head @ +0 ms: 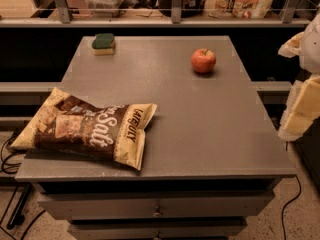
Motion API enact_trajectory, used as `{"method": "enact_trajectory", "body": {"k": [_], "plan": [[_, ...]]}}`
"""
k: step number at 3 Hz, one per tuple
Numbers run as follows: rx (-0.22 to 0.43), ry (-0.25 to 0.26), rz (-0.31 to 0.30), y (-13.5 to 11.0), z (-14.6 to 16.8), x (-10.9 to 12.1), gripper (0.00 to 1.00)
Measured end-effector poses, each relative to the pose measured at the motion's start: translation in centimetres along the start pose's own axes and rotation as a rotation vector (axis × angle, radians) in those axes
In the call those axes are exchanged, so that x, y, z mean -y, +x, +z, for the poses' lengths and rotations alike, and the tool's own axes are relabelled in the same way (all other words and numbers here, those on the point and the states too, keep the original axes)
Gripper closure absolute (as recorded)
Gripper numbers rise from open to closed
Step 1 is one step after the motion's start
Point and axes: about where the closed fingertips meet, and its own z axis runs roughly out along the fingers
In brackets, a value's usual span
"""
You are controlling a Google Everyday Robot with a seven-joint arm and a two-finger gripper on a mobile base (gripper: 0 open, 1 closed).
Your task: Move sponge near brown chip bag
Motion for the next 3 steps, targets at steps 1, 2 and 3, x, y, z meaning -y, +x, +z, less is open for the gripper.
{"method": "enact_trajectory", "body": {"k": [1, 2, 3], "plan": [[0.000, 0.000, 0.000, 0.0, 0.0, 0.0, 0.00], [0.016, 0.006, -0.011, -1.6, 0.9, 1.0, 0.00], [0.085, 0.004, -0.031, -4.5, 2.0, 2.6, 0.00]]}}
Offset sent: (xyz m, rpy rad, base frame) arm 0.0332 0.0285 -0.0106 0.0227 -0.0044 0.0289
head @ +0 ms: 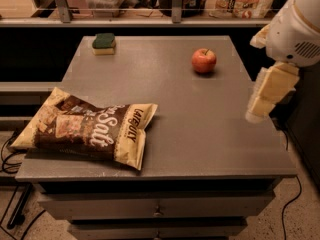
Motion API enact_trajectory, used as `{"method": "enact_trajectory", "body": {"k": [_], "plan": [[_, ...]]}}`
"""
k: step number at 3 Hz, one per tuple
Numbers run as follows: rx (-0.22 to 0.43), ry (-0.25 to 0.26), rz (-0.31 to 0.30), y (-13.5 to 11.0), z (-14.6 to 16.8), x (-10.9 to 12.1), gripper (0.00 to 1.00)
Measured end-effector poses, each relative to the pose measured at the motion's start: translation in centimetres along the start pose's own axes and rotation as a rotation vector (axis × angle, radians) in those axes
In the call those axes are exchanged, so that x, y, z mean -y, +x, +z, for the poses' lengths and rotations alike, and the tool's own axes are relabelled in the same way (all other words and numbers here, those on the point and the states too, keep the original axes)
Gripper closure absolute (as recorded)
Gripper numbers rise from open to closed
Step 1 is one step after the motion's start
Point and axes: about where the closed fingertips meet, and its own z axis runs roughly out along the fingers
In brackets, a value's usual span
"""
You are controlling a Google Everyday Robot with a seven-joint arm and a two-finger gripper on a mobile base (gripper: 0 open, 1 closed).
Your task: Move sponge near brown chip bag
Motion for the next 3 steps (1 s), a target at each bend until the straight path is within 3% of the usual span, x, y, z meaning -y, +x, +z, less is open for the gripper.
{"method": "enact_trajectory", "body": {"k": [2, 3], "plan": [[0.233, -0.013, -0.030, -7.1, 2.4, 3.4, 0.00], [0.373, -0.028, -0.015, -11.1, 4.3, 5.2, 0.00]]}}
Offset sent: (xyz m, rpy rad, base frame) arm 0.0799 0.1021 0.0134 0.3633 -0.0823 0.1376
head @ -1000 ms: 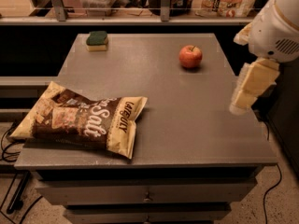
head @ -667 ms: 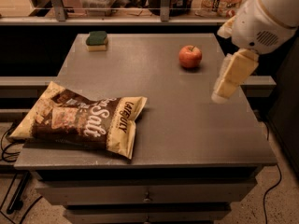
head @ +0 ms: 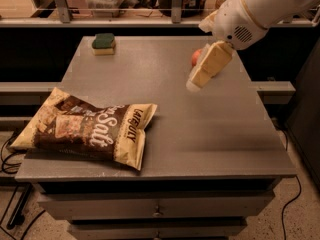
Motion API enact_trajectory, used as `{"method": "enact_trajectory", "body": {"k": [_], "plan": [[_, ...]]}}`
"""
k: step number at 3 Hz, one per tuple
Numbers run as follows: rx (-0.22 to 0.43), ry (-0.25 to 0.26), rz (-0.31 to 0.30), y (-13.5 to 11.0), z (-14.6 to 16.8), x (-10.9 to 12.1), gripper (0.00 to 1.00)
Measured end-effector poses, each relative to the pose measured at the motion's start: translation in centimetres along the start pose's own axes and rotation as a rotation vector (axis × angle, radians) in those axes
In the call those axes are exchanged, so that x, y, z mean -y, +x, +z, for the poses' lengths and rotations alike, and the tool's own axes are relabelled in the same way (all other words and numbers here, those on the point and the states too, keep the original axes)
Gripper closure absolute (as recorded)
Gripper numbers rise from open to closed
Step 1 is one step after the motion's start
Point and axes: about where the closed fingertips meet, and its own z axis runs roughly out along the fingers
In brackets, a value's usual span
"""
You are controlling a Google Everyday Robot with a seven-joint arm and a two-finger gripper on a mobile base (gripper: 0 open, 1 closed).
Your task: Move sponge near brown chip bag
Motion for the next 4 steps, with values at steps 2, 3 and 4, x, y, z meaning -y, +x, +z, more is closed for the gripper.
{"method": "enact_trajectory", "body": {"k": [2, 3, 4], "plan": [[0.036, 0.012, 0.055, -1.4, 2.1, 2.6, 0.00], [0.071, 0.019, 0.103, -3.0, 5.5, 5.1, 0.00], [0.126, 0.032, 0.158, -5.1, 10.1, 8.1, 0.00]]}}
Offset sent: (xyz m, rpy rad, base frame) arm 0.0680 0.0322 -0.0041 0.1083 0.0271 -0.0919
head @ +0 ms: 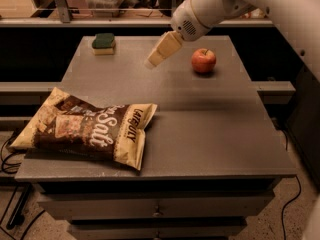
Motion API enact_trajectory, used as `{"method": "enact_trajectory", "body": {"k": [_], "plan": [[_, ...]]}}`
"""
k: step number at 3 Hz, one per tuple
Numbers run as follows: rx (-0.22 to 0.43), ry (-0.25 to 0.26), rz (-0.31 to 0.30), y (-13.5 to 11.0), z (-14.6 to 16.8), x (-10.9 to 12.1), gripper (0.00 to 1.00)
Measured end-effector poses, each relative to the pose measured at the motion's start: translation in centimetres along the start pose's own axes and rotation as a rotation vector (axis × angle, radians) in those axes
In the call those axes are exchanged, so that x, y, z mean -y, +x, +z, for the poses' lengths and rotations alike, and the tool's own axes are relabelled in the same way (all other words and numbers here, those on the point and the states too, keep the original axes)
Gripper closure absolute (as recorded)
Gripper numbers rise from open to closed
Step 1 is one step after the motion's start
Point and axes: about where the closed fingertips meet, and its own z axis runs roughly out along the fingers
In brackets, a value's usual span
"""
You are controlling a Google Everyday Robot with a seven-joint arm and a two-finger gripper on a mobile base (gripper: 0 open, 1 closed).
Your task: Move sponge near brown chip bag
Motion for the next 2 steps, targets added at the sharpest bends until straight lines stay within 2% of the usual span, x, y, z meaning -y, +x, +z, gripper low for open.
{"method": "enact_trajectory", "body": {"k": [1, 2], "plan": [[0.031, 0.016, 0.015, -1.7, 3.5, 1.5, 0.00], [0.110, 0.015, 0.013, -3.5, 6.6, 3.0, 0.00]]}}
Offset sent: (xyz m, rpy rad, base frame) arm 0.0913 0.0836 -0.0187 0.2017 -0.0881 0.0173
